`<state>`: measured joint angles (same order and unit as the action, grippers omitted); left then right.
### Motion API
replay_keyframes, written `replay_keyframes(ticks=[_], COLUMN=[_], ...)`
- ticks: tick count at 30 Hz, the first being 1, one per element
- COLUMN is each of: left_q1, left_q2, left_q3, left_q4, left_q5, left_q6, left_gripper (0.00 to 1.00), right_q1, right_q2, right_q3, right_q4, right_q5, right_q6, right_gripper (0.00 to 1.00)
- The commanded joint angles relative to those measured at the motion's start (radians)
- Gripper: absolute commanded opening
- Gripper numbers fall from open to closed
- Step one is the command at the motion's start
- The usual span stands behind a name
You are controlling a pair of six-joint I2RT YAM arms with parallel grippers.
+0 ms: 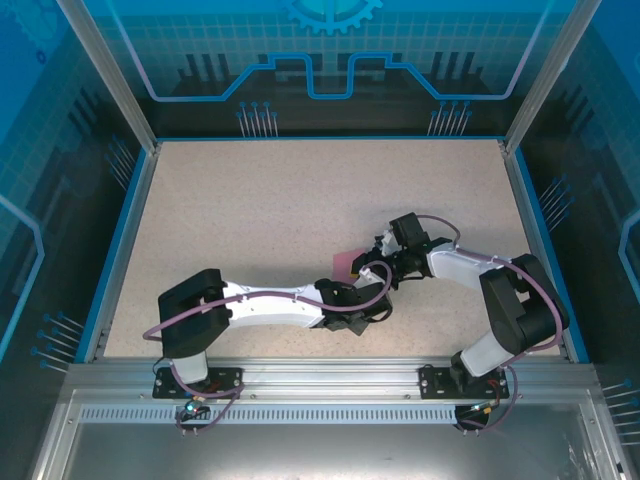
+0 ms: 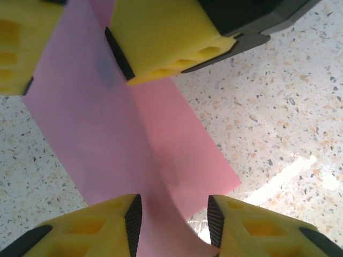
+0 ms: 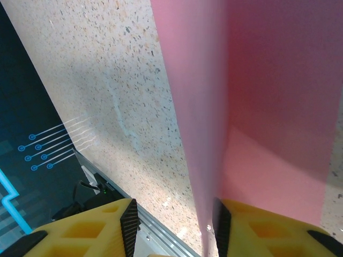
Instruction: Fold a paper plane with a square sheet of paper (fold left side to right side)
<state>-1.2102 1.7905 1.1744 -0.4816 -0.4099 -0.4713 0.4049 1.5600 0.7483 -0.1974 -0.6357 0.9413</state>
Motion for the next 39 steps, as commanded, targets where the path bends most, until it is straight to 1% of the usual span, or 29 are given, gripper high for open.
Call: replay_keyframes(ticks=[1,5,9,15,19,21,23,26,29,32,36,39], left_q1=[-0.006,-0.007,-0.007,-0.004,0.007,0.016,0.03,0.069,0.115,0.161,0.226,0.268], left_q2=[-0.046,-0.051,-0.058,-0.086,-0.113,-0.124,-0.141,-0.165,-0.192,-0.214,-0.235,-0.231], left_q3=[-0.018,-0.02,-0.024,-0.052,-0.082,-0.095,-0.112,-0.143,-0.173,-0.2,-0.235,-0.245], left_q4=[0.015,0.015,0.018,0.031,0.055,0.066,0.081,0.117,0.162,0.204,0.242,0.237], left_q5=[0.033,0.045,0.052,0.057,0.096,0.118,0.141,0.209,0.284,0.357,0.453,0.508], left_q6=[0.014,0.016,0.014,0.002,-0.009,-0.017,-0.026,-0.038,-0.048,-0.053,-0.05,-0.031], left_gripper=[0.38,0.33,0.26,0.13,0.06,0.04,0.04,0.04,0.04,0.04,0.04,0.04], right_q1=[-0.007,-0.006,-0.006,-0.008,-0.013,-0.022,-0.033,-0.057,-0.083,-0.102,-0.11,-0.102], right_q2=[0.017,0.017,0.014,-0.023,-0.082,-0.119,-0.159,-0.229,-0.308,-0.382,-0.438,-0.458], right_q3=[0.028,0.028,0.027,0.025,0.028,0.025,0.019,-0.001,-0.033,-0.068,-0.135,-0.19], right_q4=[-0.036,-0.037,-0.039,-0.03,-0.034,-0.038,-0.048,-0.055,-0.07,-0.107,-0.14,-0.131], right_q5=[0.001,-0.001,0.001,0.017,0.05,0.065,0.082,0.102,0.127,0.149,0.135,0.109], right_q6=[-0.023,-0.024,-0.028,-0.036,-0.06,-0.07,-0.084,-0.111,-0.141,-0.177,-0.203,-0.203], right_gripper=[0.44,0.45,0.44,0.46,0.55,0.61,0.66,0.74,0.84,0.98,0.99,0.99])
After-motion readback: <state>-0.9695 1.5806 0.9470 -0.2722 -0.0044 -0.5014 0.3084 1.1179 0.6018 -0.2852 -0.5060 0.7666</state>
